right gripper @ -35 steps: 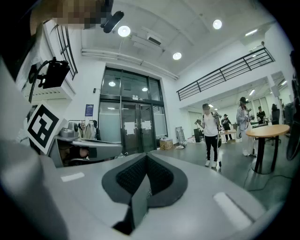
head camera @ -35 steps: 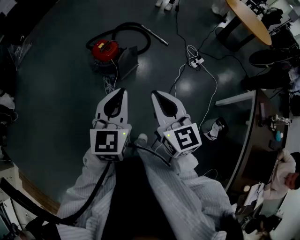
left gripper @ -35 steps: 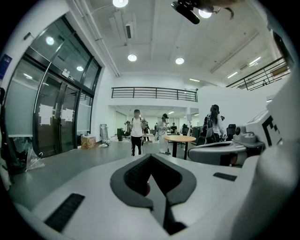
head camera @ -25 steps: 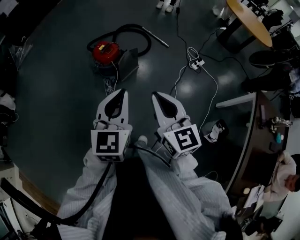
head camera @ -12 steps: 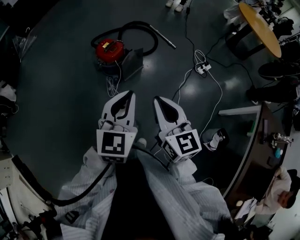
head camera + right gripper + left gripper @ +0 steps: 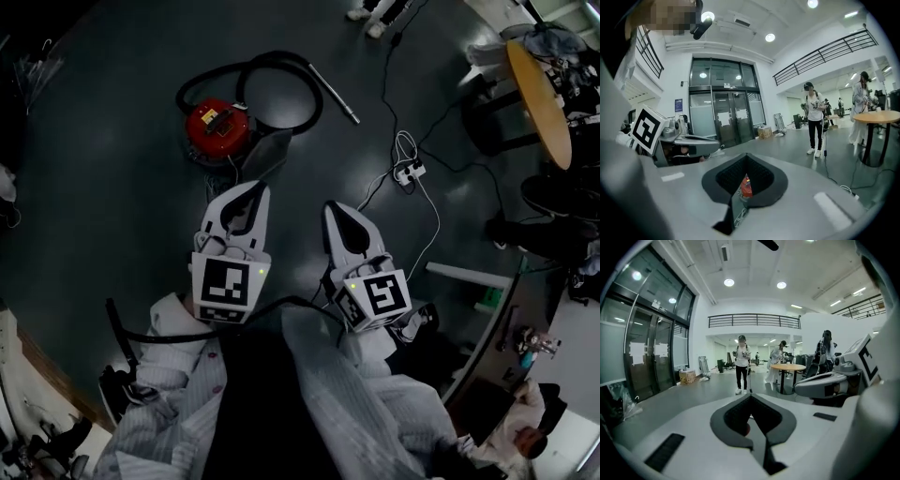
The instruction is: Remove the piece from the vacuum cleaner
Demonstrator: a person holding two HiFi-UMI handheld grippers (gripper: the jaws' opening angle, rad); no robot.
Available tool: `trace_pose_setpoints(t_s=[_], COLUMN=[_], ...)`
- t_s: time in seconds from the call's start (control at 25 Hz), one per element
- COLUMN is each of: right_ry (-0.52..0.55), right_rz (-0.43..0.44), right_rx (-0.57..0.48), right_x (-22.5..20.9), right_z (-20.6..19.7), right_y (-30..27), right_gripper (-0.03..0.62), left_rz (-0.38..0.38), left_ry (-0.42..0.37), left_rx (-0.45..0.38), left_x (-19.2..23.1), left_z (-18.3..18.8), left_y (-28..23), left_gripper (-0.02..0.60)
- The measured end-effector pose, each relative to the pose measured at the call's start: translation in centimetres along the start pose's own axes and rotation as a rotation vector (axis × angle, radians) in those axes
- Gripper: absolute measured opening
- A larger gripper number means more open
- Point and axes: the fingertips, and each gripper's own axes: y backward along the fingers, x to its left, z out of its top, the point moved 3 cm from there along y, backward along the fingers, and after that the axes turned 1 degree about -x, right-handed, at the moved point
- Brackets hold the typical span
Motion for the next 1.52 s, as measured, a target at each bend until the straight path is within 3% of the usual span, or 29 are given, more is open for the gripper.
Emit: trace_pose_setpoints(t_s=[0.4, 0.68, 0.84, 1.12, 1.32, 1.52], right_ry=[-0.012, 0.01, 0.041, 0.068, 0.125, 0.243], right_rz=[0.078, 0.25, 0.37, 0.467, 0.573, 0.705], right_rx=[0.135, 0.226, 0.314, 0.45, 0.587, 0.716], right_x=[-8.5, -11.9, -14.8, -18.4, -18.0, -17.0], right_z=[-0.7, 0.0, -2.2, -10.5, -21.0, -31.3], right_y=[-15.2, -24.3, -29.2, -35.8, -40.2, -43.5], right_gripper=[-0.002, -0.002, -0.002, -0.002, -0.002, 0.0], left_rz=[0.065, 0.198, 0.29, 0.313, 0.27, 0.303], left_ry=[0.06, 0.135, 0.178, 0.173, 0.169, 0.129], left_rx=[0.118, 0.177, 0.203, 0.357, 0.479, 0.644], left_x=[8.9, 13.3, 14.8, 17.4, 18.4, 18.9], left_z=[-2.5, -2.9, -5.5, -15.0, -25.6, -35.8], left_y=[-14.6, -21.7, -26.0, -29.7, -31.7, -31.4], left_gripper=[0.005, 0.005, 0.005, 0.005, 0.005, 0.005])
